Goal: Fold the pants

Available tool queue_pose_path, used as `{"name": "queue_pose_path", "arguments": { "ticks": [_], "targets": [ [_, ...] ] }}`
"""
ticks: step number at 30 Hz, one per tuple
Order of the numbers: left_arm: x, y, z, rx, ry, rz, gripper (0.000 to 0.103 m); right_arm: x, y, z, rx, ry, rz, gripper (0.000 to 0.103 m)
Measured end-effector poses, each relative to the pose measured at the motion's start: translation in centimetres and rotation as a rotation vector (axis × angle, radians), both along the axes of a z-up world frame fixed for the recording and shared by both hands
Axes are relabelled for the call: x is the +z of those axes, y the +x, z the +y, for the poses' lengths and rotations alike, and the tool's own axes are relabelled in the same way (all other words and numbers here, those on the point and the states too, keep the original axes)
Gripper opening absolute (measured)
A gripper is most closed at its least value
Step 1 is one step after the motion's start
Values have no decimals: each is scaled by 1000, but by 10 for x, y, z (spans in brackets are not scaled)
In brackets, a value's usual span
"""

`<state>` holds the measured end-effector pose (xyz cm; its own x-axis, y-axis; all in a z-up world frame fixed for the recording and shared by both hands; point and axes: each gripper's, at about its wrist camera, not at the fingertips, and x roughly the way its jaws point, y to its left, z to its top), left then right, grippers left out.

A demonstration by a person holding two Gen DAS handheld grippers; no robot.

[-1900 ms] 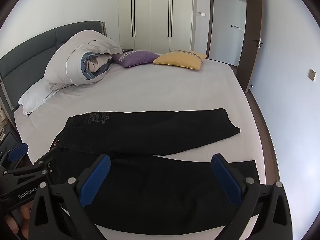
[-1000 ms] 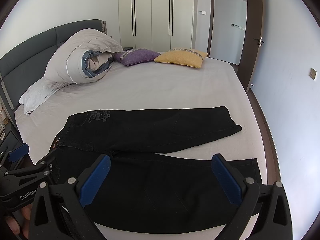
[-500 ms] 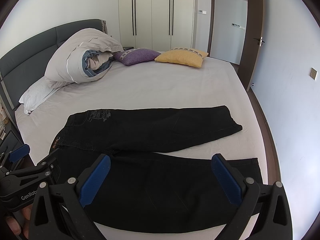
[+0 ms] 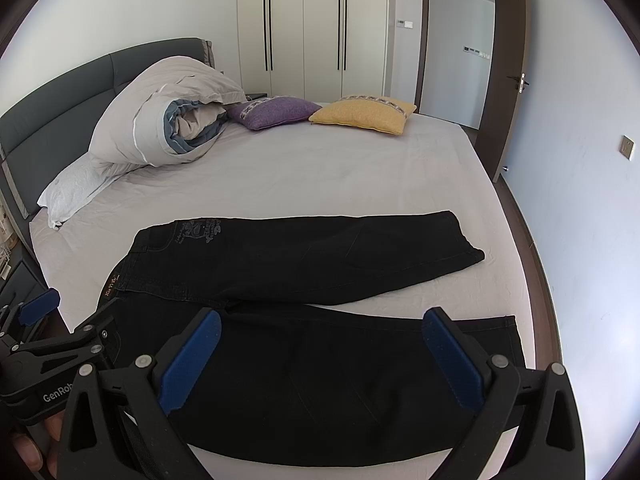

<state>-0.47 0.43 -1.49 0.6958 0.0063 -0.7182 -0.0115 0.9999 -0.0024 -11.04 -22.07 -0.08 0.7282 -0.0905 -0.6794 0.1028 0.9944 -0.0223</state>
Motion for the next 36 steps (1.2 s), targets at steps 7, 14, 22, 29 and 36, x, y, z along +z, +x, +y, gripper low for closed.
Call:
{"name": "queue_pose_path", "arguments": {
  "ticks": [7, 14, 22, 29, 36],
  "targets": [
    [0, 0, -1, -1, 0, 1, 103, 0, 0, 0, -1, 1, 0, 103],
    [-1, 0, 0, 0, 0, 2, 103, 0, 0, 0, -1, 0, 0, 103],
    [1, 0, -1, 0, 1, 3, 103, -1, -1, 1, 0, 1, 0, 103],
    [-1, 0, 0, 0, 1, 4, 103, -9, -1, 9, 0, 0, 4, 103],
    [-5, -1, 0, 1, 4, 5, 103, -11, -3, 10, 0, 1, 6, 103]
  ]
}}
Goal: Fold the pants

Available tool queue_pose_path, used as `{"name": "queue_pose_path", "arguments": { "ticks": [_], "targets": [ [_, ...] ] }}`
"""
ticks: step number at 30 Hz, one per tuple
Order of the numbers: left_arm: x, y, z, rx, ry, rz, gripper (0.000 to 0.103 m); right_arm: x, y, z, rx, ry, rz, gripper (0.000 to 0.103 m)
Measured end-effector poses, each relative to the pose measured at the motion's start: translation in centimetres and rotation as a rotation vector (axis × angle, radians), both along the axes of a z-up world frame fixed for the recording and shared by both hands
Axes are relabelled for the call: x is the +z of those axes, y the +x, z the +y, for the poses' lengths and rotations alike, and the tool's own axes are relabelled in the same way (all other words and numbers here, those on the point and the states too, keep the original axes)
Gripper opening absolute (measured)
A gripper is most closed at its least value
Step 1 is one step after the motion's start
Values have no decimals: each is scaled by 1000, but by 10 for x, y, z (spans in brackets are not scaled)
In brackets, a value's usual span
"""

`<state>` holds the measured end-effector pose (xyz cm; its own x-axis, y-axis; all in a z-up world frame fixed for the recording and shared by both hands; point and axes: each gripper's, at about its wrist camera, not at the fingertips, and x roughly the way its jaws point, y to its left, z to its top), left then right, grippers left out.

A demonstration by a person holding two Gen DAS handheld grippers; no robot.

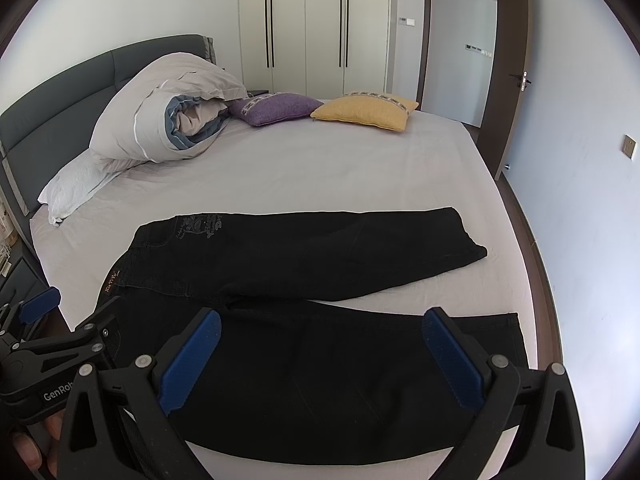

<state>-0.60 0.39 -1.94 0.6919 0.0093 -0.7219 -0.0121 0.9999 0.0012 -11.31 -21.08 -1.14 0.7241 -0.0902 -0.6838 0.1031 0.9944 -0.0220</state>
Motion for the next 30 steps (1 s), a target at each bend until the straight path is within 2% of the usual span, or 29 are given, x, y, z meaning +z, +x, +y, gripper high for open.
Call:
{"name": "queue_pose_path", "arguments": {
  "ticks": [10, 15, 19, 21, 23, 27, 28, 30],
  "targets": [
    [-12, 9, 10, -20, 34, -20, 103, -11, 9, -4, 12, -12, 24, 103],
    [-23, 44, 34, -59, 77, -45, 103, -20, 35, -15, 111, 29, 49, 103],
    [-42, 100, 66, -110, 73, -4, 103, -22, 74, -30, 209, 50, 46, 103],
    [-53, 138, 80, -206, 52, 42, 103, -24, 97, -38, 253, 66, 41, 103],
    [-66, 177, 86, -259, 112, 120, 103, -26, 121, -46, 311, 88, 43, 103],
    [-88, 247, 92, -348, 247, 166, 103, -36, 172, -54, 435, 96, 63, 103],
    [-93, 267, 96, -370, 238, 186, 103, -40, 185, -55, 467, 94, 76, 103],
    [-107, 310, 112, -378, 137, 286, 103, -47, 203, -57, 520, 86, 92, 100]
  ]
}}
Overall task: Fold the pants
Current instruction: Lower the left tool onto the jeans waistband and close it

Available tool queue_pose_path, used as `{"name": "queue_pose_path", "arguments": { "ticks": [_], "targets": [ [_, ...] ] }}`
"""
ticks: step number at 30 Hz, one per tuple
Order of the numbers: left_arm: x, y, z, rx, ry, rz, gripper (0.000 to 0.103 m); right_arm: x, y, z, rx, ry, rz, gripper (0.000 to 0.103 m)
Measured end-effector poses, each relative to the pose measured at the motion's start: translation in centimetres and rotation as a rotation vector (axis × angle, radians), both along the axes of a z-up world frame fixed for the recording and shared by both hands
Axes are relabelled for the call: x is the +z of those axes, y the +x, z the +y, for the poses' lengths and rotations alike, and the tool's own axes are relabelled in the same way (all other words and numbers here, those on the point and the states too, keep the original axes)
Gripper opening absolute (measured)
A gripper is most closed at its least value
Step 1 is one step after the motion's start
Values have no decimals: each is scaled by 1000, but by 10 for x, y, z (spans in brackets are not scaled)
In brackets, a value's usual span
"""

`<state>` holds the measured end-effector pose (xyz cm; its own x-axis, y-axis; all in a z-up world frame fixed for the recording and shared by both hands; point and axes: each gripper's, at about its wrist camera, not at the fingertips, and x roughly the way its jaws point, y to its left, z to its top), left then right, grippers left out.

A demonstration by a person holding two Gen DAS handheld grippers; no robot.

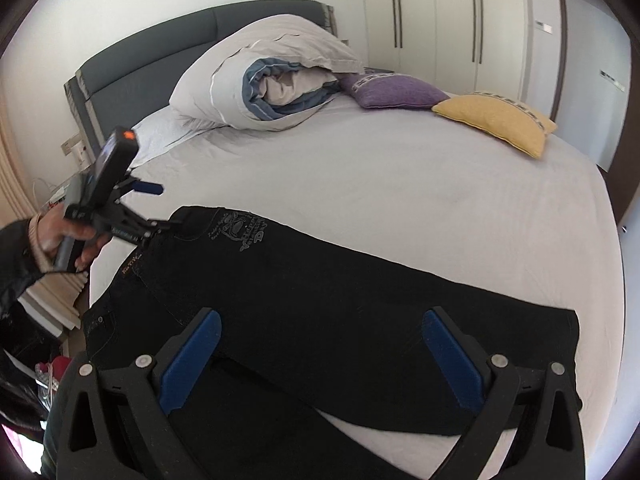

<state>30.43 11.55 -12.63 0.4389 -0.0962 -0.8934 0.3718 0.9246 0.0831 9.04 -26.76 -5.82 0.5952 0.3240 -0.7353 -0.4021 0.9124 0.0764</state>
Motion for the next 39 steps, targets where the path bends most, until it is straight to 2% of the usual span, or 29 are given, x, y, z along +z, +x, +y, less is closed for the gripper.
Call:
{"name": "queue_pose_path", "arguments": {
  "ticks": [2, 3, 5, 6, 7, 9, 10, 11, 14, 16, 18, 20, 22, 23, 25, 26, 28, 33, 36, 39],
  "targets": [
    [-19, 39, 18, 105, -128, 181, 103, -9, 15, -2, 25, -23, 26, 98],
    [-24, 51, 25, 163, -213, 237, 103, -15, 21, -3, 33, -30, 39, 98],
    [-35, 63, 40, 255, -466, 335, 103, -24, 27, -4, 50, -31, 52, 98],
    [-36, 65, 41, 259, -541, 336, 103, -30, 30, -4, 61, -32, 61, 98],
    [-37, 69, 41, 269, -552, 308, 103, -37, 33, -4, 78, -31, 71, 98],
    [-44, 81, 36, 284, -473, 261, 103, -49, 39, -3, 93, -46, 80, 98],
    [-51, 88, 36, 296, -436, 257, 103, -55, 45, -3, 90, -61, 90, 98],
    [-59, 96, 38, 322, -434, 271, 102, -58, 49, -1, 90, -63, 95, 97],
    [-69, 111, 52, 407, -567, 292, 102, -61, 58, -4, 127, -35, 90, 93],
    [-72, 119, 56, 425, -587, 266, 101, -61, 64, -5, 133, -41, 73, 93],
    [-68, 124, 51, 398, -493, 201, 94, -59, 68, -9, 131, -35, 67, 93],
    [-64, 128, 35, 286, -323, 157, 85, -56, 73, -12, 125, -16, 70, 93],
    [-65, 124, 17, 162, -200, 147, 78, -52, 80, -9, 133, -13, 57, 93],
    [-66, 120, 7, 85, -124, 139, 77, -49, 83, -8, 148, -11, 53, 93],
    [-70, 117, -5, -7, -16, 127, 77, -46, 85, -5, 178, -19, 47, 93],
    [-72, 117, -8, -35, 12, 135, 77, -46, 89, -3, 184, -26, 48, 93],
    [-76, 120, -10, -77, 37, 156, 77, -46, 93, -1, 191, -26, 55, 91],
    [-79, 130, 2, -126, 26, 215, 77, -49, 98, 3, 194, -8, 70, 89],
    [-87, 128, -1, -162, 17, 246, 77, -54, 101, 4, 210, -16, 94, 79],
    [-100, 125, -12, -214, 70, 265, 77, -56, 102, 4, 226, -20, 113, 74]
  ]
}}
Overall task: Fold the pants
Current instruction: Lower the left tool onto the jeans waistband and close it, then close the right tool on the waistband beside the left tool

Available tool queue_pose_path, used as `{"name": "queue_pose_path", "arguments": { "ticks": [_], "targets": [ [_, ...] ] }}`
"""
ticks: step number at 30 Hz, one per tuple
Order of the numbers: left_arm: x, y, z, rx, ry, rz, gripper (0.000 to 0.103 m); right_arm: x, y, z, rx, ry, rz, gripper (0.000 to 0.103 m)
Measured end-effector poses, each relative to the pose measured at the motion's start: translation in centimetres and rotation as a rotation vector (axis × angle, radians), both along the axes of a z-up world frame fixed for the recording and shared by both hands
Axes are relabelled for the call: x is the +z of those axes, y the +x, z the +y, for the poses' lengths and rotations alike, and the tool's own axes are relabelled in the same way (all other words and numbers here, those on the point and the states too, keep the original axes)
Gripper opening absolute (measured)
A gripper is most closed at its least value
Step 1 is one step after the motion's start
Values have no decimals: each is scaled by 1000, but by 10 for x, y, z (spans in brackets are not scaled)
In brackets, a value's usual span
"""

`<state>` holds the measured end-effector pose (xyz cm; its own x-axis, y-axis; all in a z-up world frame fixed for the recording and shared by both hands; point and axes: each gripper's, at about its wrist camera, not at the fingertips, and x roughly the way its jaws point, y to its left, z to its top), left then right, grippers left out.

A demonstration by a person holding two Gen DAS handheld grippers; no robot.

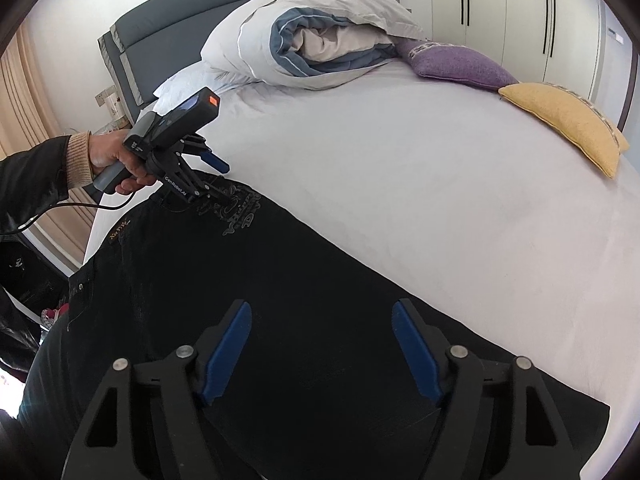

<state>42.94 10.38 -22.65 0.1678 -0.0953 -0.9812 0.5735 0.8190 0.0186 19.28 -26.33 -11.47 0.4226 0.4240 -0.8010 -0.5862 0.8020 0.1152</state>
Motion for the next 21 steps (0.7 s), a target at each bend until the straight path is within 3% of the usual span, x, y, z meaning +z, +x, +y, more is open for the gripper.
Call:
{"name": "queue_pose_path", "arguments": {
  "ticks": [3, 7, 10, 17, 21],
  "targets": [
    [-4, 0, -5, -7, 13, -6, 73, -3, 3, 0, 15, -15, 9, 69],
    [1, -3, -8, -5, -15, -22, 32, -4, 10, 2, 28, -25, 18, 64],
    [3, -8, -14, -22, -8, -58, 13, -4, 18, 5, 40, -39, 16, 63],
    [24, -29, -9, -19, -47, -178, 7, -6, 41, 28, 99, -80, 14, 57],
    [37, -45, -12, -37, -42, -256, 7, -18, 62, 50, 154, -104, 50, 45]
  ]
}}
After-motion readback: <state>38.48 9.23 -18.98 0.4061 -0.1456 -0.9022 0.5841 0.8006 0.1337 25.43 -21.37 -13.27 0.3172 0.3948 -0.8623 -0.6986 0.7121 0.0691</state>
